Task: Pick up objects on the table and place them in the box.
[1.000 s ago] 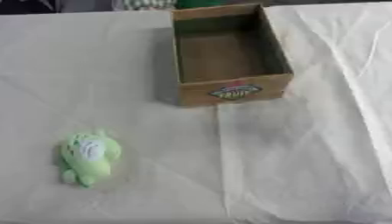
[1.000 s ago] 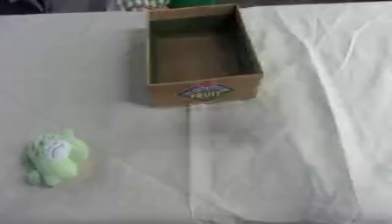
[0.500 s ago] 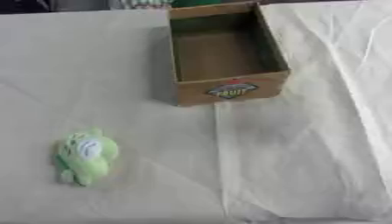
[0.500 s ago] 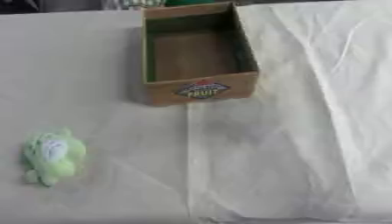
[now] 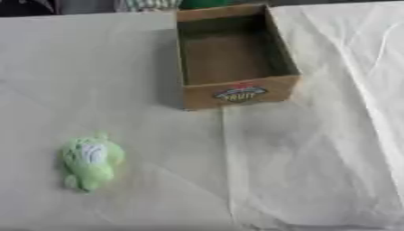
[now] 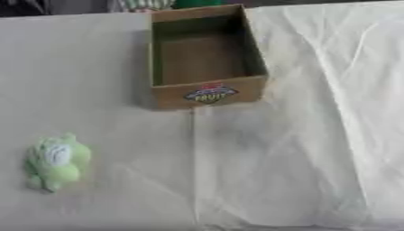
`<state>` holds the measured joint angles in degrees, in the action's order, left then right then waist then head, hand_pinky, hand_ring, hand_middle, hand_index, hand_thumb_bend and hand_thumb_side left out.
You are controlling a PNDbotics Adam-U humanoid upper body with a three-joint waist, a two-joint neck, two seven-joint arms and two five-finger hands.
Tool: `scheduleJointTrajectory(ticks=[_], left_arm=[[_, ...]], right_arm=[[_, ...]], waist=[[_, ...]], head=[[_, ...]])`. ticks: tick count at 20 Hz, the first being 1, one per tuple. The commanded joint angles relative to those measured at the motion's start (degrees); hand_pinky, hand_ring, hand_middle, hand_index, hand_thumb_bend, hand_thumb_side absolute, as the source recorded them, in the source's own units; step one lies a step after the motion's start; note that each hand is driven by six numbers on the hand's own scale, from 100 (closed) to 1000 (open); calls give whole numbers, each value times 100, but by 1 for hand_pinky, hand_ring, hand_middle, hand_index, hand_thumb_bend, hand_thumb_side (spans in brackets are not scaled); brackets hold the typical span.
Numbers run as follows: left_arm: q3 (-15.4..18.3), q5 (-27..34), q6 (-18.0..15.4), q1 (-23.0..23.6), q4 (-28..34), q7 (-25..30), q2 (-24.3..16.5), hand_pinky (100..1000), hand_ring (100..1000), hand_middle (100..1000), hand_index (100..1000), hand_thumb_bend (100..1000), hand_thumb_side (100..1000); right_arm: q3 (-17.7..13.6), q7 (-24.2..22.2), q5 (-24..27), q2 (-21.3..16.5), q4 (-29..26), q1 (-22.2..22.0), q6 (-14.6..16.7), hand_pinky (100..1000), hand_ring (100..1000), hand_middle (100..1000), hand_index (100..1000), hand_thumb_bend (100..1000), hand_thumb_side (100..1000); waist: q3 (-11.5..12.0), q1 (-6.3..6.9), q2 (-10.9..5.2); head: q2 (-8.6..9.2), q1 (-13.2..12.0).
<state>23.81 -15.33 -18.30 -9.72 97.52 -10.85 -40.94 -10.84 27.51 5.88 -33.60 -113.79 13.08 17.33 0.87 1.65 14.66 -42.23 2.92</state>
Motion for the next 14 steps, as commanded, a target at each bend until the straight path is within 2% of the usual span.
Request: scheduleJointTrajectory(ticks=[1, 6, 9, 14], left_arm=[[-296, -420, -288, -136, -291, 286, -734, 653, 678, 658, 881, 459, 858], [-832, -649, -888, -369, -578, 813, -1343, 641, 698, 684, 896, 413, 877], [-1282, -682, -1174, -587, -547, 1114, -1618, 641, 705, 695, 907, 390, 893], [-1963, -577, -1327, -875, -683, 1490, -2003, 644, 709, 700, 905, 403, 865]], right_arm=[[-16, 1, -23, -219, -80, 30, 16, 839, 717, 745, 882, 100, 518], [2, -10, -23, -236, -80, 35, 13, 839, 717, 744, 882, 100, 518], [19, -25, -16, -244, -80, 47, 12, 839, 717, 744, 882, 100, 518], [52, -64, 3, -249, -80, 62, -8, 840, 717, 744, 883, 100, 517]], waist=[[20, 3, -108], [33, 11, -115], [24, 19, -118], [20, 57, -134]], head=[[3, -31], [53, -17], [70, -17], [76, -43]])
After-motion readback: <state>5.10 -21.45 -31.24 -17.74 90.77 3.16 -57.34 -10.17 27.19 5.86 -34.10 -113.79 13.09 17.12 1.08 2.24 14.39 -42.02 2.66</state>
